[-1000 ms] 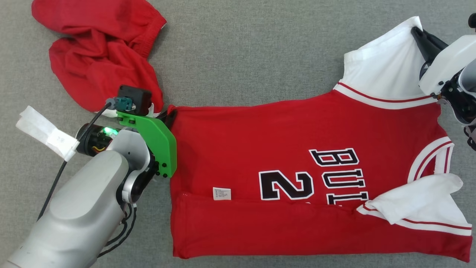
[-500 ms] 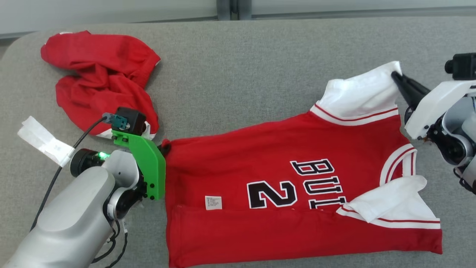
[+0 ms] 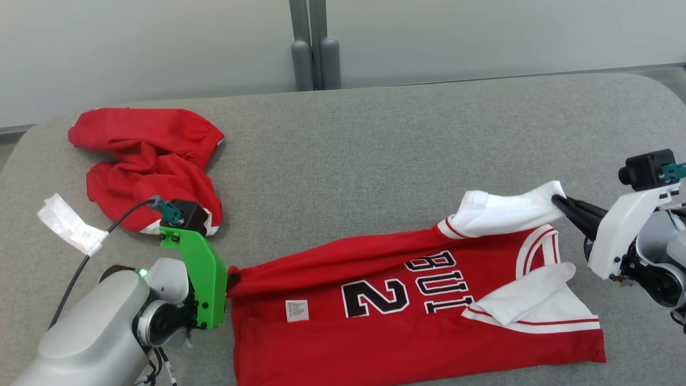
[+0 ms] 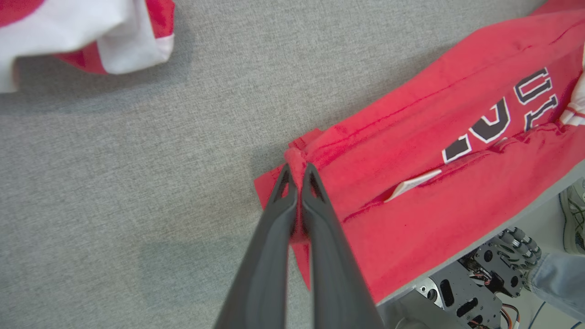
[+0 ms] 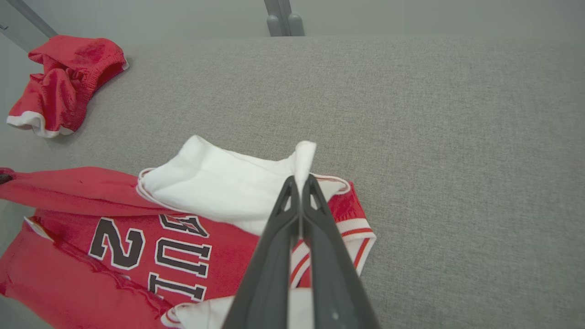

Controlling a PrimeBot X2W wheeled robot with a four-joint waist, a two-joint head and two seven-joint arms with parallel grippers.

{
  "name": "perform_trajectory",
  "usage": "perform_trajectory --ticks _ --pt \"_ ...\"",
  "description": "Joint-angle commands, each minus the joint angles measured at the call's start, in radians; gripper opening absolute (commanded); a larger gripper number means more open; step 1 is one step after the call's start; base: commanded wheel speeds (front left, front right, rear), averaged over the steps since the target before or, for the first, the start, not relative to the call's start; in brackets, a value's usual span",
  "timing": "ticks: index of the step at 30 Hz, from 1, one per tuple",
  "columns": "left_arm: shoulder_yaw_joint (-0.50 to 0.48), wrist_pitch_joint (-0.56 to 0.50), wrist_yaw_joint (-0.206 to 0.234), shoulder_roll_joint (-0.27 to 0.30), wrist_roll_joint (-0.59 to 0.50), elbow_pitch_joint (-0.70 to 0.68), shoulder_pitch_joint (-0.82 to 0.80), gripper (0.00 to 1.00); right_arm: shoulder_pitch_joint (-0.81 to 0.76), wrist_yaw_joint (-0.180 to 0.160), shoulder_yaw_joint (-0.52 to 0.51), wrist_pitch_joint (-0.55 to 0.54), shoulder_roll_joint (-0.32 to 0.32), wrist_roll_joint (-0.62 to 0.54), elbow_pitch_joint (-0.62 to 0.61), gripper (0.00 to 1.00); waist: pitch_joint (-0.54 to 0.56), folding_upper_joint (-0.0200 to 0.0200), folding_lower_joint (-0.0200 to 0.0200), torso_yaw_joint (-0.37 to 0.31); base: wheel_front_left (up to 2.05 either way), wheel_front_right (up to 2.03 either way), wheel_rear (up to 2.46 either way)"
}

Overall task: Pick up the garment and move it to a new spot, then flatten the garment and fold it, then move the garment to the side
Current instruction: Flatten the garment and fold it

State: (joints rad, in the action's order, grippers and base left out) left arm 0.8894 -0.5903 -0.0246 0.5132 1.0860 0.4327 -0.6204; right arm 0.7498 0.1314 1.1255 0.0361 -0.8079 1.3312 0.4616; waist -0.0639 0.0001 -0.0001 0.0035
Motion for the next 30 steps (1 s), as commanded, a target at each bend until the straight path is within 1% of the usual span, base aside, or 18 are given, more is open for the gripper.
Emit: perform_trajectory --ticks 1,6,10,15,18,19,20,21,22,25,28,30 --pt "0.005 -0.011 -0.006 0.004 0.014 0.002 0.018 0.00 -0.016 -0.001 0.012 -0.010 -0.010 0.010 -0.010 0.00 0.016 -0.0001 0.0001 -0.014 0.00 0.00 0.00" --pt "0.018 -0.043 -0.005 0.007 0.028 -0.006 0.039 0.00 -0.037 -0.001 0.065 -0.093 -0.049 0.051 -0.047 0.00 0.023 -0.0001 0.0001 -0.019 0.00 0.00 0.00" --pt "0.033 -0.064 -0.006 0.004 0.034 -0.005 0.054 0.00 -0.049 -0.001 0.096 -0.165 -0.068 0.073 -0.067 0.00 0.027 -0.0001 0.0001 -0.024 0.00 0.00 0.00" --pt "0.049 -0.111 -0.005 0.014 0.053 -0.003 0.072 0.00 -0.057 -0.001 0.114 -0.222 -0.072 0.093 -0.066 0.00 0.034 -0.0001 0.0001 -0.026 0.00 0.00 0.00" --pt "0.053 -0.109 -0.004 0.014 0.055 -0.002 0.081 0.00 -0.074 -0.001 0.125 -0.264 -0.071 0.109 -0.045 0.00 0.035 -0.0001 0.0001 -0.025 0.00 0.00 0.00" --pt "0.053 -0.107 -0.005 0.013 0.055 0.001 0.082 0.12 -0.078 -0.001 0.128 -0.280 -0.069 0.111 -0.035 0.24 0.036 -0.0001 0.0001 -0.025 0.00 0.00 0.00" --pt "0.053 -0.104 -0.005 0.011 0.053 0.004 0.082 0.54 -0.079 -0.001 0.130 -0.296 -0.065 0.113 -0.027 0.65 0.037 -0.0001 0.0001 -0.024 0.00 0.00 0.00" --pt "0.053 -0.101 -0.006 0.010 0.051 0.007 0.082 0.97 -0.082 -0.001 0.131 -0.310 -0.060 0.121 -0.019 1.00 0.037 -0.0001 0.0001 -0.023 0.00 0.00 0.00" --pt "0.055 -0.100 -0.008 0.010 0.049 0.010 0.083 1.00 -0.088 -0.001 0.132 -0.329 -0.056 0.127 -0.014 1.00 0.039 -0.0001 0.0001 -0.022 0.00 0.00 0.00" --pt "0.056 -0.095 -0.012 0.012 0.047 0.015 0.085 1.00 -0.093 -0.001 0.134 -0.345 -0.052 0.135 -0.009 1.00 0.047 -0.0001 0.0001 -0.019 0.00 0.00 0.00" --pt "0.059 -0.081 -0.012 0.025 0.029 0.013 0.080 1.00 -0.093 -0.001 0.128 -0.325 -0.060 0.135 -0.009 1.00 0.061 -0.0001 0.0001 -0.016 0.00 0.00 0.00" --pt "0.054 -0.049 -0.010 0.035 0.004 0.001 0.069 1.00 -0.087 -0.001 0.113 -0.296 -0.071 0.138 -0.014 1.00 0.067 -0.0001 0.0001 -0.014 0.00 0.00 0.00"
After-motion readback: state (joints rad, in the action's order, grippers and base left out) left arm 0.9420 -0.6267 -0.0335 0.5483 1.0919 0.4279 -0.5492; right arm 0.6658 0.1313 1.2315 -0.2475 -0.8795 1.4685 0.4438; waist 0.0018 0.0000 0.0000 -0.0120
